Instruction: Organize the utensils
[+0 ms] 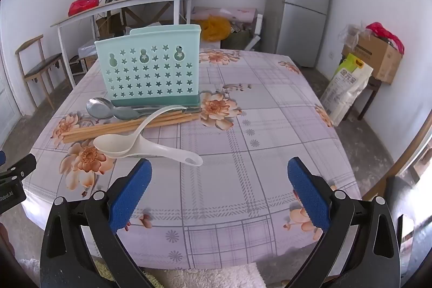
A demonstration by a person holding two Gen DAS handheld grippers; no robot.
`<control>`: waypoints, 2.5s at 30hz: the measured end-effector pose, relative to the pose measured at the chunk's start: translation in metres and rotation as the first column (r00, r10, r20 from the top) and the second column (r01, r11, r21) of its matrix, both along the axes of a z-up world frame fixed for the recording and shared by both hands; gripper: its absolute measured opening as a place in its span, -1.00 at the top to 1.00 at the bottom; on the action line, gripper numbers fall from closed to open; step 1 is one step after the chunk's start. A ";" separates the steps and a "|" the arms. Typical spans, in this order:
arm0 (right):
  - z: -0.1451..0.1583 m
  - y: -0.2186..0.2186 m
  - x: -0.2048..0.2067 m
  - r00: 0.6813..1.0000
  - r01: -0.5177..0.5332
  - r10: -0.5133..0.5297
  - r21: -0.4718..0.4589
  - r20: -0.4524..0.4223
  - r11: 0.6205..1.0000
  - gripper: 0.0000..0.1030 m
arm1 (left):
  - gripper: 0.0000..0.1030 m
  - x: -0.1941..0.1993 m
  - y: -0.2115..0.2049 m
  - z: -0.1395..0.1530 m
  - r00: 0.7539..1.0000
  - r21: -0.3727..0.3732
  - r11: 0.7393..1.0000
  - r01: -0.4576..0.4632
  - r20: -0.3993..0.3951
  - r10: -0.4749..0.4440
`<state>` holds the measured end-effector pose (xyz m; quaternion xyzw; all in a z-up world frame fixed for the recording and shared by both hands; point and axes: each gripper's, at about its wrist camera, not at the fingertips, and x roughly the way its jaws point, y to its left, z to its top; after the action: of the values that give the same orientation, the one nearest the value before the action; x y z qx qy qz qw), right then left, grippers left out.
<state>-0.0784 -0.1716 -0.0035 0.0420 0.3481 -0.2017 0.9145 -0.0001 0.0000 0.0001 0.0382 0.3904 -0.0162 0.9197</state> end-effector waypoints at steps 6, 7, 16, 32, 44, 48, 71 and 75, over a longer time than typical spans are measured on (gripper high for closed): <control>0.001 0.001 0.000 1.000 0.000 0.000 0.000 0.001 1.000 -0.87 | -0.89 0.000 0.000 0.000 1.000 0.002 1.000 -0.003 0.001 0.003; 0.001 0.001 0.000 1.000 -0.001 0.001 0.000 0.001 1.000 -0.87 | -0.89 0.001 0.000 -0.001 1.000 0.002 1.000 -0.003 0.001 0.003; 0.002 0.002 -0.001 1.000 0.001 -0.001 -0.003 0.004 1.000 -0.87 | -0.89 0.001 -0.007 -0.002 1.000 0.000 1.000 0.027 -0.011 -0.027; 0.002 0.002 0.000 1.000 0.001 -0.001 0.004 0.004 1.000 -0.87 | -0.89 0.002 -0.007 -0.002 1.000 0.005 1.000 0.026 -0.008 -0.026; 0.003 0.001 0.000 1.000 0.001 -0.001 0.004 0.006 1.000 -0.87 | -0.89 0.002 -0.005 -0.001 1.000 0.009 1.000 0.019 -0.001 -0.019; 0.003 0.001 0.000 1.000 0.000 -0.001 0.005 0.006 1.000 -0.87 | -0.89 0.001 -0.004 -0.001 1.000 0.013 1.000 0.017 0.001 -0.017; 0.006 0.002 -0.001 1.000 0.000 -0.001 0.004 0.007 1.000 -0.87 | -0.89 0.001 -0.003 -0.002 1.000 0.020 1.000 0.015 0.001 -0.015; 0.005 0.001 0.000 1.000 0.000 0.000 0.005 0.006 1.000 -0.87 | -0.89 0.001 -0.001 -0.002 1.000 0.024 1.000 0.014 0.003 -0.014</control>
<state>-0.0788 -0.1703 0.0012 0.0447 0.3458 -0.2007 0.9155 0.0004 -0.0014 -0.0022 0.0519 0.3889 -0.0180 0.9196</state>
